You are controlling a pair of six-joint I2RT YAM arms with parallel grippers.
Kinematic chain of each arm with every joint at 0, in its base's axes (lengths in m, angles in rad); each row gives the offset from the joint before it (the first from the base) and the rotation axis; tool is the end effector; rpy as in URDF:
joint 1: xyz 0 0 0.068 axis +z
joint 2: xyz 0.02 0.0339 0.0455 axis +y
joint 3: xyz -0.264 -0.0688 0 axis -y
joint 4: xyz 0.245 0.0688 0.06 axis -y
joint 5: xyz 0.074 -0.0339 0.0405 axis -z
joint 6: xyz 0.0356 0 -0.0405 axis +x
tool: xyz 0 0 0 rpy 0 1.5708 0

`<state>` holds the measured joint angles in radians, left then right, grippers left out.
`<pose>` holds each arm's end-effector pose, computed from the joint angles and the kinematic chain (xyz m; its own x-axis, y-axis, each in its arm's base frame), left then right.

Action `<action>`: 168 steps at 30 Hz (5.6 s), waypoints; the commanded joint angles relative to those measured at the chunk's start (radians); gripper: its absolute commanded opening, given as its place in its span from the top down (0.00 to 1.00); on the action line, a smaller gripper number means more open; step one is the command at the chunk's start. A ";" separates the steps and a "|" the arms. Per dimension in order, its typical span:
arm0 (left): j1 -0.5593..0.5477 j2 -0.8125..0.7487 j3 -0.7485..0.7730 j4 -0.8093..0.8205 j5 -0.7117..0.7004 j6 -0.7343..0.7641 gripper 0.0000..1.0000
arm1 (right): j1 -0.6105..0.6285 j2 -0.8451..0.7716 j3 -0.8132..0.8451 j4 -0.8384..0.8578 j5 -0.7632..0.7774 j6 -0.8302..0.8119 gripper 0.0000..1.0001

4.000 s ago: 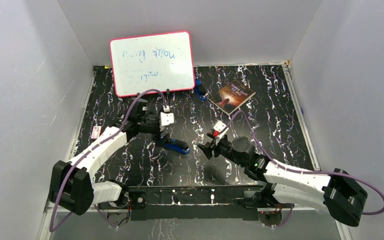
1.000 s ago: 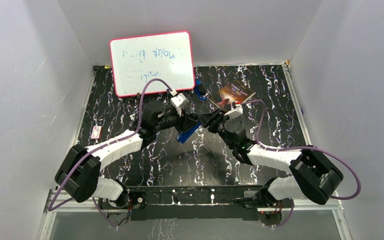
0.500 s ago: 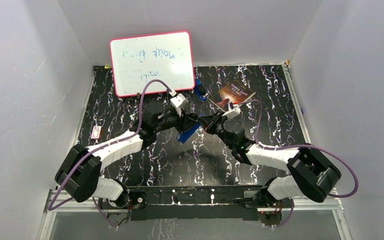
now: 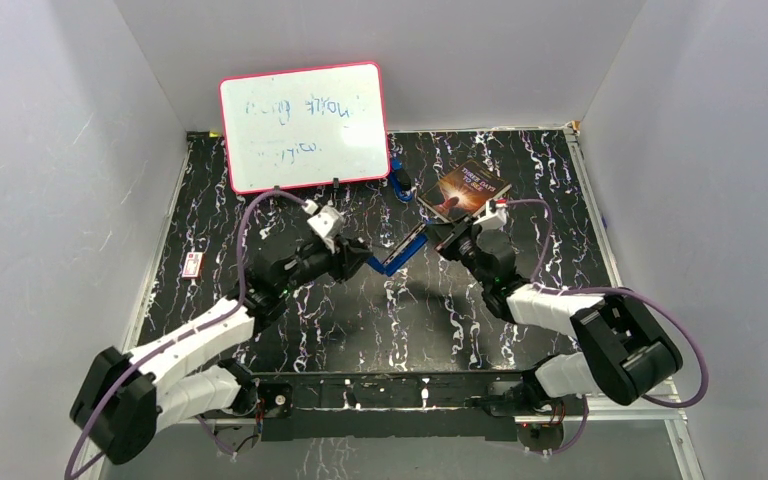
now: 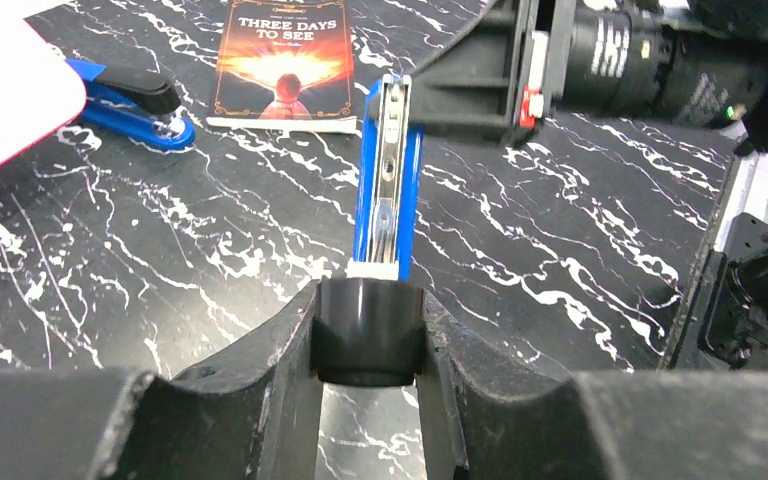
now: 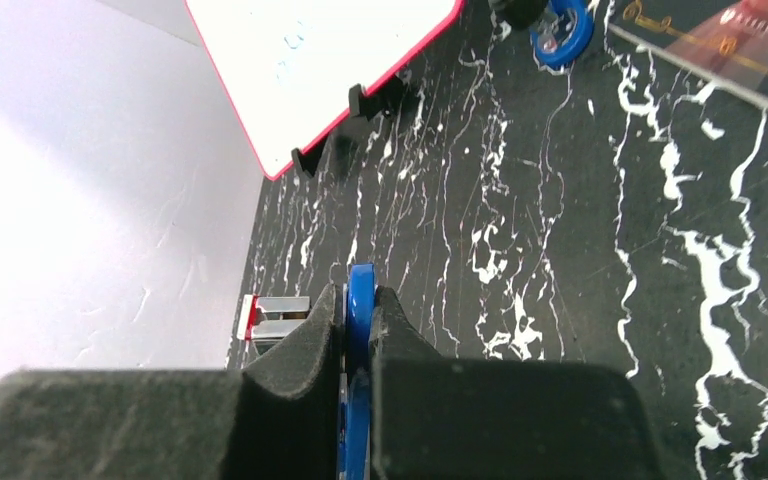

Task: Load the staples into the stapler

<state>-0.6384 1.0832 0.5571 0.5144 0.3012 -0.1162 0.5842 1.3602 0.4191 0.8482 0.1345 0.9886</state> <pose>0.1915 -0.1553 0.2743 -0.1029 -0.0615 -0.9928 0.8008 0.5870 -0.1194 0.2248 0.1429 0.1989 -0.4060 0.7238 -0.5579 -0.1747 0.5378 0.8248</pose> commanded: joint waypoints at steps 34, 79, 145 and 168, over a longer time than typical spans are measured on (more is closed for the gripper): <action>0.003 0.025 0.148 0.006 0.063 0.191 0.18 | -0.258 -0.253 0.085 -0.118 -0.193 -0.001 1.00; -0.082 0.231 0.022 0.109 -0.169 0.145 0.35 | -0.258 -0.305 0.111 -0.120 -0.230 0.059 1.00; 0.074 0.451 0.590 -0.862 0.412 1.009 1.00 | -0.258 -0.553 0.024 -0.393 -0.098 -0.200 0.36; 0.053 0.567 0.459 -1.135 0.042 1.476 0.81 | -0.258 -0.504 -0.031 -0.397 -0.202 -0.247 0.35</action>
<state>-0.5777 1.6627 1.0428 -0.6159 0.3672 1.3235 0.3275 0.8509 0.3939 0.3965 -0.0521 0.7547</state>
